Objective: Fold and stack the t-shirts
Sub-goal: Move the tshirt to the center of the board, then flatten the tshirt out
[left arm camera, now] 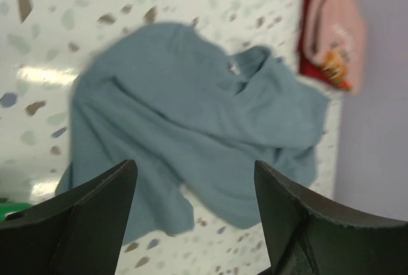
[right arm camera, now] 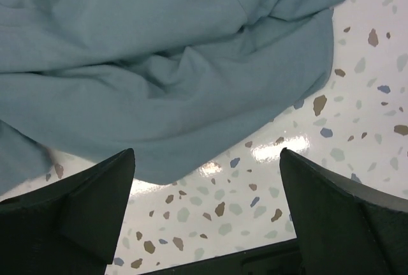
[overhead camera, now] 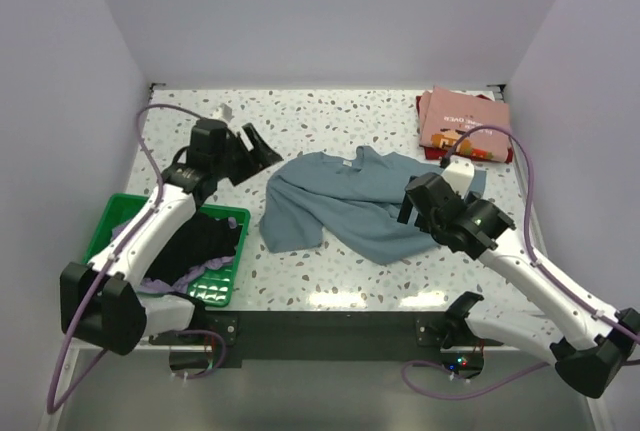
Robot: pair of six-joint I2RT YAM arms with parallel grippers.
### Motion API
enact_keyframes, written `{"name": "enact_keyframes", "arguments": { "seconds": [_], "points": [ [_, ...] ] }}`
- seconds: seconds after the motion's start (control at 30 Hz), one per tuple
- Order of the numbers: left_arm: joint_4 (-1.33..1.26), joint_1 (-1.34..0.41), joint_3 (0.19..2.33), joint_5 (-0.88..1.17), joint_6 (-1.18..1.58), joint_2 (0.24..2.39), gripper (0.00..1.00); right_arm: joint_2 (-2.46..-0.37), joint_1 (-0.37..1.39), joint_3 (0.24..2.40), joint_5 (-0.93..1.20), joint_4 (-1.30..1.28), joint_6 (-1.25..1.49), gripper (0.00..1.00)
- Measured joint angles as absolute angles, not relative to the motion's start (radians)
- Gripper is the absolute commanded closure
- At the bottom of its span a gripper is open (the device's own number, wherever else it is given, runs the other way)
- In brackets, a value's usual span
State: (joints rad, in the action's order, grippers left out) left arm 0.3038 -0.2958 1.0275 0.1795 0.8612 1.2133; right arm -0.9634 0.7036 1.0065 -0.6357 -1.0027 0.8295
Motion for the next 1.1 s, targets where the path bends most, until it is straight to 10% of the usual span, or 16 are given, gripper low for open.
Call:
{"name": "enact_keyframes", "arguments": {
  "seconds": [0.8, 1.1],
  "points": [
    [0.425, -0.427, 0.970, 0.137, 0.466, 1.525, 0.21, -1.082, 0.454, 0.670, -0.364, -0.755, 0.903, 0.02],
    [0.374, -0.436, 1.032, 0.220, 0.389, 1.671, 0.21, -1.118, 0.398, 0.624, -0.335, -0.687, 0.908, 0.20]
  ]
}}
